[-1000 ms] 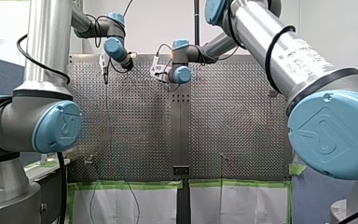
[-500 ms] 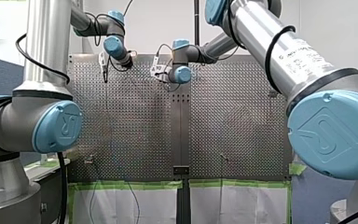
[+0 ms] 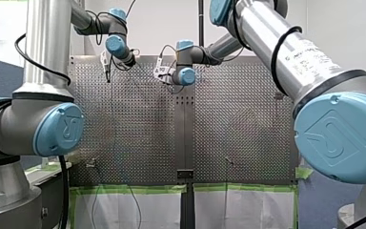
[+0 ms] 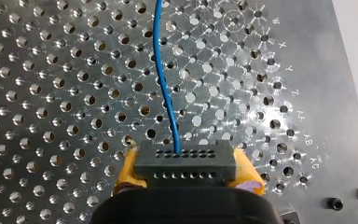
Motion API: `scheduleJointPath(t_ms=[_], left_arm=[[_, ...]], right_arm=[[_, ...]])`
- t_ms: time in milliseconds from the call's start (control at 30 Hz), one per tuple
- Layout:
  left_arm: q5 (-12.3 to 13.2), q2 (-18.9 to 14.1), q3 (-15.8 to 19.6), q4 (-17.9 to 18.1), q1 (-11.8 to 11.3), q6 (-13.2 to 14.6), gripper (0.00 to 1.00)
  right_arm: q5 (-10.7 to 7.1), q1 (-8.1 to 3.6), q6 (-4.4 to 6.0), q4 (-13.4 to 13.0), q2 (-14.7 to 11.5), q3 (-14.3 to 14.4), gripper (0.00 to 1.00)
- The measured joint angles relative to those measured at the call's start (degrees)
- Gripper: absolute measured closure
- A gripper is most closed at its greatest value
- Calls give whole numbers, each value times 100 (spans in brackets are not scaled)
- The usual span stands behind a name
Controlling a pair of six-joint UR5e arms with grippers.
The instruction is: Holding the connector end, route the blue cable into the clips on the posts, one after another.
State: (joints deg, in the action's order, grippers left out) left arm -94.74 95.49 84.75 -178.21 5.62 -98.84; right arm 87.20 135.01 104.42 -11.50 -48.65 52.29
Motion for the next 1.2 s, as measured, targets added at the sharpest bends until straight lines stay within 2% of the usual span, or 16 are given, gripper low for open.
scheduleJointPath(t_ms=[200, 533, 667, 867, 1200], left_arm=[[-13, -1, 0, -67, 2, -17, 100], [-218, 57, 1, -273, 95, -30, 100], [-323, 206, 3, -368, 188, -20, 100], [-395, 495, 4, -480, 378, 112, 100], [-472, 680, 11, -429, 603, 147, 100]], right_arm=[[0, 2, -1, 56, 1, 1, 100], [3, -38, -8, 258, 0, 30, 100], [38, -78, -8, 287, -2, 169, 100], [195, -135, -17, 246, -8, 481, 100], [487, -168, -248, 206, -10, 1008, 100]])
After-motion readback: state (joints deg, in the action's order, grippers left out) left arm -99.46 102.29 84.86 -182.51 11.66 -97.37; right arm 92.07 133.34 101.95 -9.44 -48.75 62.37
